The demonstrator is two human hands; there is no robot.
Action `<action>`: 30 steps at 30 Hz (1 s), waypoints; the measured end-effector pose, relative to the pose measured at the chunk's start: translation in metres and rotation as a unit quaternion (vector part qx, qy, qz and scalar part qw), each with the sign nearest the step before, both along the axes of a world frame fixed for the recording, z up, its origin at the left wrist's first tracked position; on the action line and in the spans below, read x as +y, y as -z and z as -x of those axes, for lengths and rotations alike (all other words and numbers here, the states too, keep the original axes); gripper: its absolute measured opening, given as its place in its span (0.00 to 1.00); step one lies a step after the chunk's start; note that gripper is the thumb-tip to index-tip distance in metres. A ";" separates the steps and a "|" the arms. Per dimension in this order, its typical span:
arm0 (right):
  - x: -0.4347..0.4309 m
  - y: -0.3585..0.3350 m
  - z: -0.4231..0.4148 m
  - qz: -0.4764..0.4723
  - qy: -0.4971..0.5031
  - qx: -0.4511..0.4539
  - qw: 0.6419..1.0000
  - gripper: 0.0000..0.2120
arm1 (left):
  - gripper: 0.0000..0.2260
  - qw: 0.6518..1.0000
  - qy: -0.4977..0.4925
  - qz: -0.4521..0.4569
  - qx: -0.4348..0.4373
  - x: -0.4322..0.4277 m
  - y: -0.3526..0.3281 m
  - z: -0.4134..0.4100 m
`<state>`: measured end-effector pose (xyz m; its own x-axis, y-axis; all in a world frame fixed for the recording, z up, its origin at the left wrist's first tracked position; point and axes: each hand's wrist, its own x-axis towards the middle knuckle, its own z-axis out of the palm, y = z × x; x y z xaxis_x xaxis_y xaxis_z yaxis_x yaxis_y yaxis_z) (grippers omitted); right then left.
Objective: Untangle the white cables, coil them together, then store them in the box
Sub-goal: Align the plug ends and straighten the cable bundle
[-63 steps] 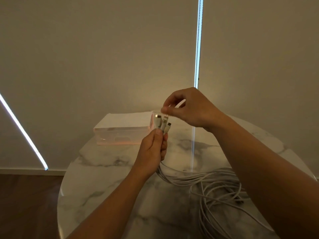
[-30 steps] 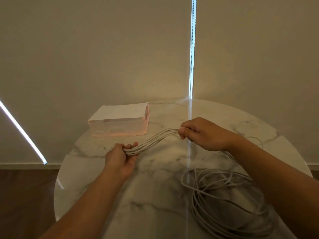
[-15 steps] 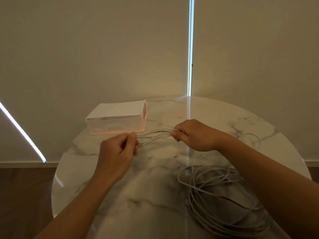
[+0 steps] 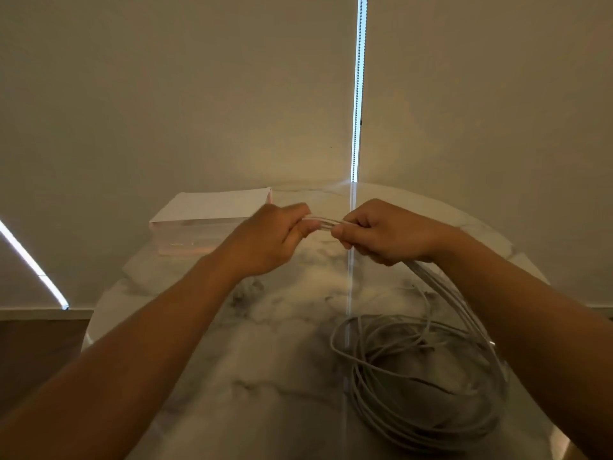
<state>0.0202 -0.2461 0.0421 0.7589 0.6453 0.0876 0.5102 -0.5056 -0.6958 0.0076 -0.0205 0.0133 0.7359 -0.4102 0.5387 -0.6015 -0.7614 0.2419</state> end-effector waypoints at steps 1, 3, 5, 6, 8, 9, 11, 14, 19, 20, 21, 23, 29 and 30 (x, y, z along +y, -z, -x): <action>-0.001 -0.001 0.000 -0.013 0.003 0.022 1.000 0.19 | 0.19 1.000 -0.001 -0.006 -0.009 0.005 -0.005 -0.001; -0.004 0.001 0.000 -0.026 0.000 0.062 0.998 0.20 | 0.20 1.000 -0.013 -0.010 -0.017 0.019 -0.011 -0.001; -0.013 0.006 0.000 -0.031 0.003 0.108 0.994 0.22 | 0.19 0.999 -0.039 0.006 -0.029 0.045 -0.012 0.000; -0.019 0.009 0.000 -0.029 0.005 0.133 0.991 0.23 | 0.18 0.998 -0.050 0.011 -0.038 0.062 -0.010 0.002; -0.028 0.014 -0.002 -0.018 -0.005 0.176 0.984 0.22 | 0.15 0.997 -0.072 0.006 -0.040 0.090 -0.008 0.008; -0.030 0.016 -0.003 -0.012 -0.013 0.194 0.981 0.22 | 0.14 0.996 -0.080 0.000 -0.027 0.098 -0.004 0.011; -0.031 0.016 -0.005 -0.002 -0.030 0.220 0.975 0.22 | 0.14 0.996 -0.083 -0.010 0.002 0.104 0.000 0.012; -0.037 0.015 -0.008 0.035 -0.043 0.236 0.970 0.21 | 0.16 0.996 -0.090 -0.010 0.001 0.120 0.000 0.011; -0.057 0.002 -0.011 0.085 -0.031 0.193 0.977 0.24 | 0.11 0.995 -0.096 -0.012 -0.022 0.145 -0.017 0.013; -0.057 -0.002 -0.014 0.077 -0.017 0.171 0.982 0.24 | 0.13 0.995 -0.097 -0.009 -0.027 0.143 -0.018 0.012; -0.056 -0.004 -0.017 0.062 0.006 0.143 0.988 0.23 | 0.15 0.994 -0.103 -0.010 -0.025 0.143 -0.016 0.011; -0.053 -0.004 -0.021 0.020 0.053 0.089 0.994 0.22 | 0.21 0.993 -0.113 -0.032 0.001 0.143 -0.005 0.011; -0.042 0.022 -0.018 0.062 0.083 -0.083 0.991 0.22 | 0.32 0.953 -0.119 -0.188 0.204 0.132 0.035 0.016; -0.040 0.024 -0.017 0.074 0.083 -0.101 0.989 0.22 | 0.33 0.933 -0.128 -0.223 0.250 0.129 0.032 0.016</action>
